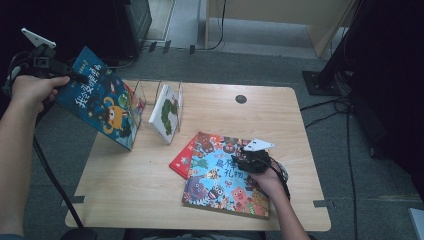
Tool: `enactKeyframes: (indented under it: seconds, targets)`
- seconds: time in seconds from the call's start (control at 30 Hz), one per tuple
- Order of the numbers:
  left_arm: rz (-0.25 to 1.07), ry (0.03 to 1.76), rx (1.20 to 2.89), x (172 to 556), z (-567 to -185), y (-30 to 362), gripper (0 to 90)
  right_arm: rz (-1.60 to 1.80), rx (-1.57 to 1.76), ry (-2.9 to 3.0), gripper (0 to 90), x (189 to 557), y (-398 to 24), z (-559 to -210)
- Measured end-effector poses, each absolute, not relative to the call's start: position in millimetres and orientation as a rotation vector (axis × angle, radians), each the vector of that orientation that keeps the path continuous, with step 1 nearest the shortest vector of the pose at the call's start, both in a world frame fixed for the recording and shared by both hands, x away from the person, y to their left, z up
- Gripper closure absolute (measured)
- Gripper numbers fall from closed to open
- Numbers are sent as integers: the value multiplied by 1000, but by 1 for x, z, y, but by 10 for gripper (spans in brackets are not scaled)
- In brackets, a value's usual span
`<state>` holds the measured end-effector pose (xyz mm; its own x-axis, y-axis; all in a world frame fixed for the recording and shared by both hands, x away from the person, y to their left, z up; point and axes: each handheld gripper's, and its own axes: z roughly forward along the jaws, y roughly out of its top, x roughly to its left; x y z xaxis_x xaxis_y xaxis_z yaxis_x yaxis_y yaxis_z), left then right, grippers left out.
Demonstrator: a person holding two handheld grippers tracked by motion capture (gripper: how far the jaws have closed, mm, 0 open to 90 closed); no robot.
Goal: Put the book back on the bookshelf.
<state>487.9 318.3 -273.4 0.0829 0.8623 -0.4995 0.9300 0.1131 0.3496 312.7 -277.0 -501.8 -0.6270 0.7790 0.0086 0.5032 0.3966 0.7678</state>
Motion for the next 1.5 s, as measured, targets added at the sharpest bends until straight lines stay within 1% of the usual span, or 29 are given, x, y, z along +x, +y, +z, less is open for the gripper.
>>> enactKeyframes:
  seconds: [0.07, 0.13, 0.23, 0.37, 0.5, 0.6, 0.8, 0.97, 1.07, 1.2, 1.33, 1.5]
  targets:
    - [-162, 1768, 1738, 486, -274, 319, 713, 1091, 1116, 2307, 494, 314, -278, -502]
    - [-154, 1769, 1749, 483, -274, 319, 651, 1096, 1128, 2310, 496, 314, -278, -502]
    - [-133, 1761, 1758, 474, -274, 320, 600, 1100, 1131, 2312, 498, 315, -279, -502]
    - [-114, 1747, 1770, 458, -276, 322, 558, 1105, 1137, 2311, 501, 316, -280, -502]
    - [-95, 1740, 1793, 437, -281, 322, 536, 1108, 1144, 2310, 501, 319, -282, -502]
    - [-83, 1735, 1768, 423, -284, 324, 510, 1105, 1158, 2312, 501, 321, -283, -501]
    - [-82, 1705, 1763, 392, -291, 320, 488, 1157, 1186, 2280, 512, 326, -290, -500]
    - [-75, 1706, 1782, 367, -301, 310, 474, 1142, 1225, 2287, 511, 334, -293, -497]
    - [-89, 1678, 1780, 352, -308, 304, 475, 1163, 1224, 2274, 513, 337, -295, -496]
    - [-66, 1659, 1793, 333, -316, 295, 469, 1173, 1233, 2267, 514, 339, -296, -496]
    - [-64, 1629, 1816, 319, -330, 281, 463, 1178, 1242, 2259, 514, 340, -298, -495]
    - [-85, 1562, 1870, 313, -352, 251, 457, 1176, 1255, 2247, 518, 340, -302, -494]
